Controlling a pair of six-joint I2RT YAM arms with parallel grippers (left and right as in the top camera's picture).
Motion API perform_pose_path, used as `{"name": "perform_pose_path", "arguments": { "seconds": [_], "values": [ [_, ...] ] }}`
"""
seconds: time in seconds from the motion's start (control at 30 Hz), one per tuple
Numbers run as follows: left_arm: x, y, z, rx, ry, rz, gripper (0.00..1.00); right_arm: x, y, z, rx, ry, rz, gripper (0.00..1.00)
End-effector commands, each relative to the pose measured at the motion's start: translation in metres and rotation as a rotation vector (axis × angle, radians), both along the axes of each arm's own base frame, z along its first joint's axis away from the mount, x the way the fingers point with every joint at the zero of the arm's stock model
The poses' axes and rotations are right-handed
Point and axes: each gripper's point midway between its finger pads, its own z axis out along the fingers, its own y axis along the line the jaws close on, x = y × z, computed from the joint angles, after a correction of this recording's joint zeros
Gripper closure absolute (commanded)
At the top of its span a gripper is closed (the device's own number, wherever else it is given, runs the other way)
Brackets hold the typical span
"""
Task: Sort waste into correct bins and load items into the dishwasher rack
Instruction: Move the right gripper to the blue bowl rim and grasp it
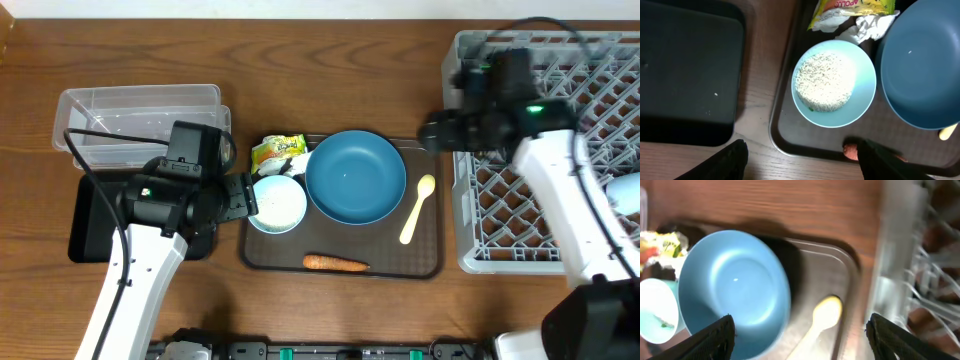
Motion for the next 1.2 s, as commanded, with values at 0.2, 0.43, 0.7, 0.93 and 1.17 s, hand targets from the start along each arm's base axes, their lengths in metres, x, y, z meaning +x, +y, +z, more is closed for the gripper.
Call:
{"name": "perform_pose_path", "arguments": {
  "seconds": [0.2,0.43,0.7,0.93,1.17],
  "values": [
    [0.002,0.003,0.002,0.021,-0.009,-0.013,0.27,-0.004,0.038,-0.059,-0.271,0.057,-0.074,0.24],
    [0.002,0.003,0.002,0.021,-0.009,-0.013,0.27,-0.012,0.043,-0.117,-0.31,0.195,-0.132,0.35],
    [0.002,0.003,0.002,0.021,-0.009,-0.013,0.27,-0.015,0.043,-0.133,-0.327,0.234,-0.127,0.68],
    [0.002,0.003,0.002,0.021,-0.009,-0.013,0.27,-0.012,0.04,-0.133,-0.323,0.229,-0.136,0.98],
    [0.001,0.003,0.002,0.021,-0.005,-0.013,0.27,-0.005,0.029,-0.124,-0.321,0.209,-0.155,0.99]
  ]
}}
